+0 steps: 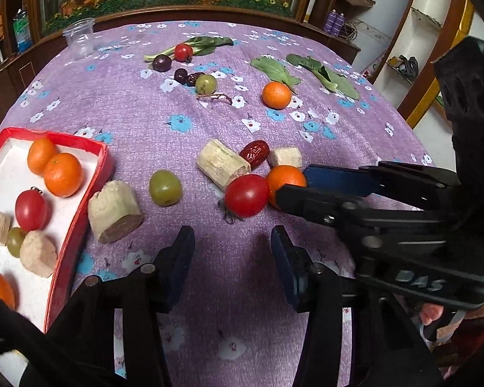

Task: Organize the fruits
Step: 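Grasp a red tomato with the left tool while the right tool grasps a mandarin orange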

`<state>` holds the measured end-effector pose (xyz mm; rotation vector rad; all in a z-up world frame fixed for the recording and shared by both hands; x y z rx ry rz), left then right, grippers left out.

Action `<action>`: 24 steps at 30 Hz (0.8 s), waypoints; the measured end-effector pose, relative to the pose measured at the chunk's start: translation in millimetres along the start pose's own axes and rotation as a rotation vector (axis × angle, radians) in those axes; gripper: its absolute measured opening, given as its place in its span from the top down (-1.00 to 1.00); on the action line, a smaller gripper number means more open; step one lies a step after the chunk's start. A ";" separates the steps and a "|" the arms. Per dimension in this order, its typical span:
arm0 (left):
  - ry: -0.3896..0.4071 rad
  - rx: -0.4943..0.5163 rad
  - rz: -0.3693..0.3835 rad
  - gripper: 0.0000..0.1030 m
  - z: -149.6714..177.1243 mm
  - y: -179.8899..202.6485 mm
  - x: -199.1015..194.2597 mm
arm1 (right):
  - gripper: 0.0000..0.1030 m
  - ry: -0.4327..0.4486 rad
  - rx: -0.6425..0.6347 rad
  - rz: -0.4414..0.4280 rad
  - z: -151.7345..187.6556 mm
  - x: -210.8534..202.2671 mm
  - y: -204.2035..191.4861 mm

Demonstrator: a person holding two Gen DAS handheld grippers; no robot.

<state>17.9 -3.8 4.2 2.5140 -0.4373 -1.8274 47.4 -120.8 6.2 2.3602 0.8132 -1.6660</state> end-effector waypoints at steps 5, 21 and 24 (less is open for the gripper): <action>-0.016 0.016 -0.003 0.21 -7.7 5.6 6.3 | 0.54 0.029 0.028 -0.006 3.5 -6.4 10.6; 0.010 0.035 -0.006 0.42 -25.6 19.9 16.2 | 0.55 0.080 0.065 -0.025 12.6 -31.8 20.6; 0.029 0.033 0.009 0.42 -20.2 21.0 7.6 | 0.54 0.085 0.068 -0.026 13.8 -33.8 18.9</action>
Point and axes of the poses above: each gripper's, at about its wrist camera, not at the fingertips, and x roughly the way its jaws point, y to its right, z to its underside, the point moved 2 cm from there along x, roughly the way its jaws point, and after that the axes turned 15 degrees about -y, right-handed, at the moved point
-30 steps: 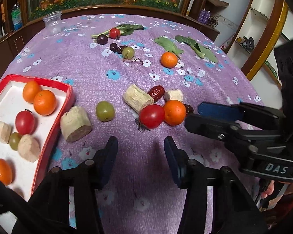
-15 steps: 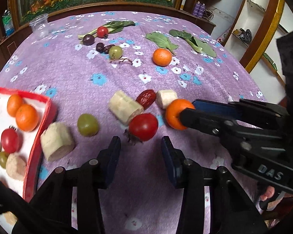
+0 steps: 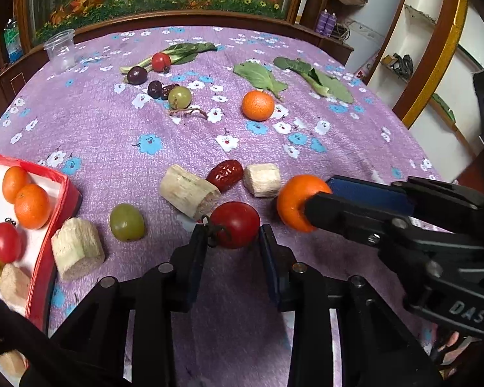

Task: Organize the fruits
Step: 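Grasp a red tomato with the left tool while the right tool grasps a mandarin orange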

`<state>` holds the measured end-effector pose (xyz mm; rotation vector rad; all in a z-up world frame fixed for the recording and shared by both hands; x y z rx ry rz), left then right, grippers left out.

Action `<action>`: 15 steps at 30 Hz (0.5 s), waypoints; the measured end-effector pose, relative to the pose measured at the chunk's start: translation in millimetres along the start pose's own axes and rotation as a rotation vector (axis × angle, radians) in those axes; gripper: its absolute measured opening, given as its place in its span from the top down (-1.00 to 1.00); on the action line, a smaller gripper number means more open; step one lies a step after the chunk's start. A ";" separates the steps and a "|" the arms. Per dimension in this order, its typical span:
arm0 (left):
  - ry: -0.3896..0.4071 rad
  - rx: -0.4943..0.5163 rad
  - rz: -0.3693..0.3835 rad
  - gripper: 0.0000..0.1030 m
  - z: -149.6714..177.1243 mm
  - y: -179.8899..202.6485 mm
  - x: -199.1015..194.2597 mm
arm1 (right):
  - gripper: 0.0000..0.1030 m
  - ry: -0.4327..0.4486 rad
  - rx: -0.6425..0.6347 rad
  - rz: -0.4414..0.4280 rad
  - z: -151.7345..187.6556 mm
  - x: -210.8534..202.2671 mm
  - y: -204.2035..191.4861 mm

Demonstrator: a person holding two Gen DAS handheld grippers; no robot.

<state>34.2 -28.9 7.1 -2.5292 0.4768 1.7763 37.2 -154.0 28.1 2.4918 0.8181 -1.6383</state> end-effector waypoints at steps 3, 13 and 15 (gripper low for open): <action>0.022 0.002 0.008 0.42 5.4 1.5 -11.4 | 0.54 0.006 -0.001 0.002 0.9 -3.7 -3.2; 0.097 -0.038 0.044 0.42 29.0 -10.1 -51.7 | 0.55 0.031 -0.043 -0.009 1.2 -17.7 -27.2; 0.111 -0.050 0.052 0.42 36.3 -14.7 -60.2 | 0.55 0.032 -0.057 -0.015 2.1 -18.6 -34.5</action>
Point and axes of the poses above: each gripper's, at about its wrist camera, not at the fingertips, and x roughly the way its jaws point, y to its right, z to its underside, the point moved 2 cm from there along x, roughly the way its jaws point, and after that the axes turned 15 degrees about -y, right-handed, at the moved point
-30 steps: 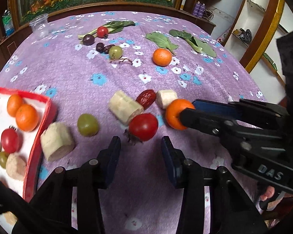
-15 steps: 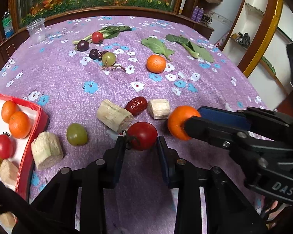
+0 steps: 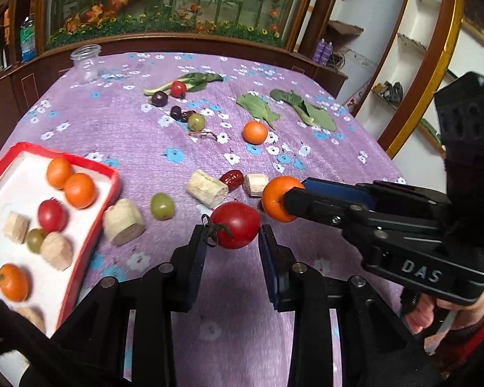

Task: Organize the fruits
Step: 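Grasp a red tomato with the left tool while the right tool grasps a mandarin orange, then carry the tomato with the left tool while the right tool carries the orange to the tray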

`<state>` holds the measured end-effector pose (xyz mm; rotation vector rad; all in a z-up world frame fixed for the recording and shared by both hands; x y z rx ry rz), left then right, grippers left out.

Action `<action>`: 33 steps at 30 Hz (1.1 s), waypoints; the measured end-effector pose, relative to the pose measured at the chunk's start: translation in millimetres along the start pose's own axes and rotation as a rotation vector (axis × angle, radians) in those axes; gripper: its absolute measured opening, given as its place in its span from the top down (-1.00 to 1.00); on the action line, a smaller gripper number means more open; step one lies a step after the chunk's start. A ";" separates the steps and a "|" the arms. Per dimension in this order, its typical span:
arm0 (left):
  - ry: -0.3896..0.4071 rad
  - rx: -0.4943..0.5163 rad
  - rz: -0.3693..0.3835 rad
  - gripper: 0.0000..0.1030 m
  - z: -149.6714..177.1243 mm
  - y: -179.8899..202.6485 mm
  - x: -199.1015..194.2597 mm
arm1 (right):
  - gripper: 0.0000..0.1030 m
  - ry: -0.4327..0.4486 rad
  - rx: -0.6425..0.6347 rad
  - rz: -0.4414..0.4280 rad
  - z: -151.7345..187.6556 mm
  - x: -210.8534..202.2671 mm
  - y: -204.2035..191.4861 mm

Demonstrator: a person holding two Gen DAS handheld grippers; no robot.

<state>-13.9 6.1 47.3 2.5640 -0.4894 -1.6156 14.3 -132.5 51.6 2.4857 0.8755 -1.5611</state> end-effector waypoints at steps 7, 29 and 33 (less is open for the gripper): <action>0.029 -0.037 0.011 0.42 13.1 -16.9 -21.6 | 0.55 -0.017 -0.047 -0.018 0.4 4.9 -24.2; 0.121 -0.275 -0.106 0.41 47.3 -138.3 -89.0 | 0.55 -0.069 -0.160 -0.136 -40.6 38.1 -94.5; 0.101 -0.318 -0.137 0.41 46.7 -160.9 -85.7 | 0.55 -0.106 -0.167 -0.182 -60.8 58.4 -115.3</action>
Point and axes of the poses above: each gripper's, at about its wrist camera, not at the fingertips, and x roughly the way its jaws point, y to its right, z to its underside, the point moved 2 cm from there along x, roughly the way its jaws point, and after that the axes turned 15 degrees about -y, right-handed, at the moved point
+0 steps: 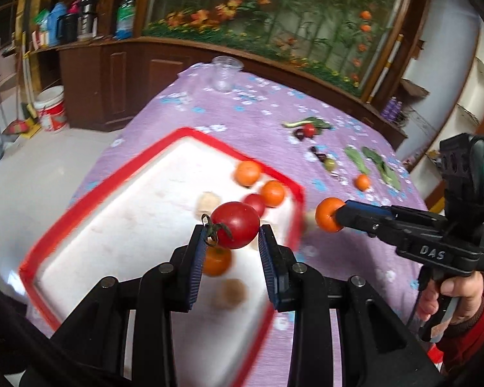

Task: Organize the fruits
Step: 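Carry the tomato with the left tool while the right tool carries the orange to the tray, then open the left tool over the tray while the right tool releases the orange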

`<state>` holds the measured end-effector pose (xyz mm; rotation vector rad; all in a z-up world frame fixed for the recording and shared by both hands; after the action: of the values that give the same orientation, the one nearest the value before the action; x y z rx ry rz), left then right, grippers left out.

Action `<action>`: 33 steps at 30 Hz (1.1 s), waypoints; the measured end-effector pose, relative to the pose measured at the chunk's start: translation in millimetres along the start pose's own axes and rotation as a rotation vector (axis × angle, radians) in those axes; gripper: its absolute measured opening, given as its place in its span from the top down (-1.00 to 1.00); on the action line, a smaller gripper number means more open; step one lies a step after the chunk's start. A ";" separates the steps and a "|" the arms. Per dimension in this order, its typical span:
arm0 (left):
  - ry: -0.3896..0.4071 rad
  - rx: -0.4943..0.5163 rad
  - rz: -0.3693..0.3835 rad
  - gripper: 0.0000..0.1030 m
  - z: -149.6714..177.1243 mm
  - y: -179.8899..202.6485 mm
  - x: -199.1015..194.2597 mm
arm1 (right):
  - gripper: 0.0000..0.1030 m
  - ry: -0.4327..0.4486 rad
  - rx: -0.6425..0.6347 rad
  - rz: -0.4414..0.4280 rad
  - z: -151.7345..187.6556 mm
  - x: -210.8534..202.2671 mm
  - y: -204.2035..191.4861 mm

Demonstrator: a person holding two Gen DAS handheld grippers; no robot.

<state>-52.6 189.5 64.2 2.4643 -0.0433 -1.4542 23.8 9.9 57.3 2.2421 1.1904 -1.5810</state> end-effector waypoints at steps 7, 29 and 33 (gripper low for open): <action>-0.063 -0.090 -0.035 0.41 -15.9 -34.9 27.0 | 0.55 -0.048 -0.007 -0.023 -47.0 41.0 -14.3; -0.219 -0.138 -0.073 0.41 -21.0 -48.3 61.4 | 0.50 -0.134 -0.009 0.020 -81.3 106.4 -8.3; -0.218 -0.144 -0.057 0.18 -20.8 -49.9 60.2 | 0.48 -0.116 -0.020 0.026 -79.2 100.5 -11.4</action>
<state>-10.6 232.0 9.6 2.2019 0.0861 -1.6824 86.8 111.3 9.8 2.1135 1.1368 -1.6565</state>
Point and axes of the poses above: each gripper's, at about its wrist camera, not at the fingertips, and x roughly the way its jaws point, y to its right, z to its underside, the point moved 2 cm from there along x, roughly the way its jaws point, and after that the axes turned 15 degrees about -y, right-handed, at the moved point
